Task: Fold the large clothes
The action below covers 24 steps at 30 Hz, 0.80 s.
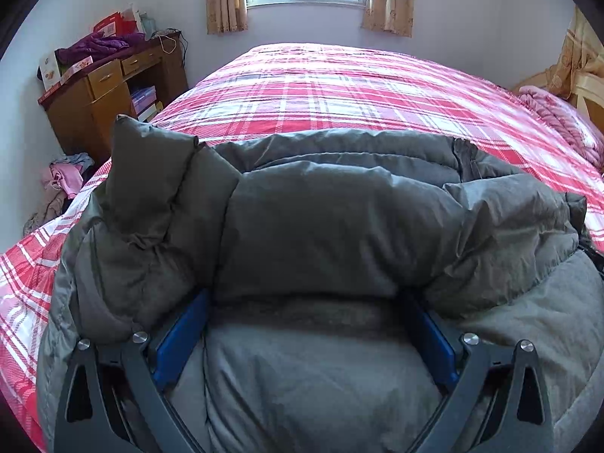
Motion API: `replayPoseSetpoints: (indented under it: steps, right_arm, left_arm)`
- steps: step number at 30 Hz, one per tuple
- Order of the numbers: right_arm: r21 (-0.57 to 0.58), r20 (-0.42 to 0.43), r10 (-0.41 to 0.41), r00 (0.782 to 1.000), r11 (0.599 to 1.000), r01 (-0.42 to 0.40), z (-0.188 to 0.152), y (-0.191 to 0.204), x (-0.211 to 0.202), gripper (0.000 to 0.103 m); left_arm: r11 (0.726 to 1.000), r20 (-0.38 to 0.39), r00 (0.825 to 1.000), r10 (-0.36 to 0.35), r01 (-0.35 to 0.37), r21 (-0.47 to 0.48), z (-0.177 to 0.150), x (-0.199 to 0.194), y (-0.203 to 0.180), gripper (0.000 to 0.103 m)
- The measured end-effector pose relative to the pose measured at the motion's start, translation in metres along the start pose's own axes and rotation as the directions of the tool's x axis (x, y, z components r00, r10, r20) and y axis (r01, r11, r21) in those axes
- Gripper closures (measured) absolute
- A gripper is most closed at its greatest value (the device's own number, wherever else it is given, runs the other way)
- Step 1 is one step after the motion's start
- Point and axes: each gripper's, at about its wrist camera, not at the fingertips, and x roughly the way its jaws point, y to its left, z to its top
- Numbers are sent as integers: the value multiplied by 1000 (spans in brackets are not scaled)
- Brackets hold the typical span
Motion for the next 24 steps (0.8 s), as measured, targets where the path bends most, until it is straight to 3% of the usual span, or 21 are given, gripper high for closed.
replayPoseSetpoints:
  steps: [3,6,9,13,18,24]
  right_arm:
    - [-108,-43,-89,995,991,84,6,12,-7,83]
    - [-132,57,-100,993,985,107,5,22,-45,83]
    - [-102,129,10,992,995,3,-7,38,-93,83]
    - [-146,146,94,985,987,-73,-35,71,-121,83]
    - [-120,132,193,972,977,-177,-59,102,-124,83]
    - [-118,62,246,967,964,-237,-79,128,-100,83]
  left_arm:
    - [1000,-13,1000,4,-4,12,-1,-2,-1,3]
    - [1000,-34,999,2,-1,29,-2,-5,-1,3]
    - [998,-32,999,36,-35,48,-8,-21,-4,3]
    - [997,6,997,72,-72,19,-20,-56,-2,3]
    - [993,63,991,115,-115,-18,-35,-101,5,3]
    - [990,56,990,126,-122,-71,-56,-120,18,3]
